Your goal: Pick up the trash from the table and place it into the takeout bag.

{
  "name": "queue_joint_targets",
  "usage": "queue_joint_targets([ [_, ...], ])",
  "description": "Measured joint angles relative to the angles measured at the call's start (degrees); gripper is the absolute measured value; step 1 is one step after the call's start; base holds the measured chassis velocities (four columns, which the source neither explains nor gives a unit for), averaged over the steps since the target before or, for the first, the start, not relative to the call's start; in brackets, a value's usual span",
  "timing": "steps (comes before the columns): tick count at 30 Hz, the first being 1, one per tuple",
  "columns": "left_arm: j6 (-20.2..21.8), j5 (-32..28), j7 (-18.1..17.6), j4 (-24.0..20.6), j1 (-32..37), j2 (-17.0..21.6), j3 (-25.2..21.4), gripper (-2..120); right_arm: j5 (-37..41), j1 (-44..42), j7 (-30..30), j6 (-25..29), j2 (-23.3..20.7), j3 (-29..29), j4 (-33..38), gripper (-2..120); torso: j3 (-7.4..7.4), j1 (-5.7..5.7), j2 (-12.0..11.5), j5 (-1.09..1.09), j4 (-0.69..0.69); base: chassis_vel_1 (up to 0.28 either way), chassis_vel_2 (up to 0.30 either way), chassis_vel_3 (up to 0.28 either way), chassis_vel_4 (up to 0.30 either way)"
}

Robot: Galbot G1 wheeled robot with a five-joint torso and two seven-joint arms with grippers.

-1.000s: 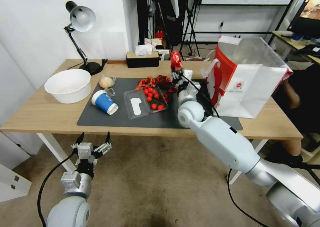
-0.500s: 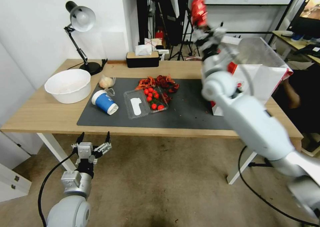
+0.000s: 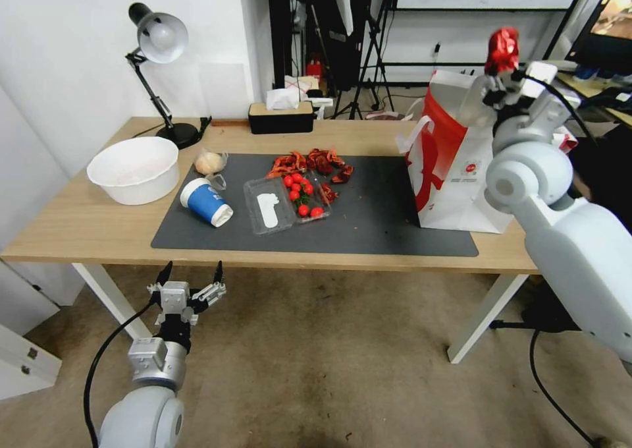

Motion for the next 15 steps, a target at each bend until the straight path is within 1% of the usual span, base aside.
queue_joint_targets([
  [3,0.00,0.49,0.02,-0.36,0.33,-0.18,0.35,100,1.59,-2.51,1.80,-1.25,-0.27,1.45,1.42,47,0.00,0.00,0.00,-0.02,0.01,0.000,0.000,0.000,0.000],
  [5,0.00,0.55,0.02,-0.46,0.43,-0.22,0.38,100,1.73,-2.76,1.86,-1.26,-0.30,1.59,1.57,47,0.00,0.00,0.00,-0.01,0.01,0.000,0.000,0.000,0.000],
  [7,-0.02,0.66,0.04,-0.86,0.77,-0.31,0.38,100,2.08,-3.15,1.88,-1.20,-0.42,1.83,1.89,57,0.00,0.00,0.00,-0.02,0.01,0.000,0.000,0.000,0.000],
  [8,-0.02,0.66,0.04,-0.86,0.77,-0.31,0.38,100,2.08,-3.15,1.88,-1.20,-0.42,1.83,1.89,57,0.00,0.00,0.00,-0.02,0.01,0.000,0.000,0.000,0.000],
  [11,-0.03,0.69,0.05,-1.31,1.02,-0.33,0.31,100,2.41,-3.40,1.86,-0.95,-0.54,1.97,2.25,69,0.01,0.00,0.00,-0.02,0.01,0.000,0.000,0.000,0.000],
  [12,-0.03,0.69,0.05,-1.31,1.02,-0.33,0.31,100,2.41,-3.40,1.86,-0.95,-0.54,1.97,2.25,69,0.01,0.00,0.00,-0.02,0.01,0.000,0.000,0.000,0.000],
  [13,-0.03,0.69,0.05,-1.47,1.09,-0.33,0.26,100,2.53,-3.56,1.69,-0.67,-0.59,2.11,2.34,76,0.01,0.00,0.00,-0.01,0.01,0.000,0.000,0.000,0.000],
  [15,-0.05,0.70,0.05,-1.67,1.23,-0.28,0.18,100,2.83,-3.85,0.36,0.74,-0.70,2.51,2.55,84,0.01,0.00,0.00,-0.01,0.01,0.000,0.000,0.000,0.000],
])
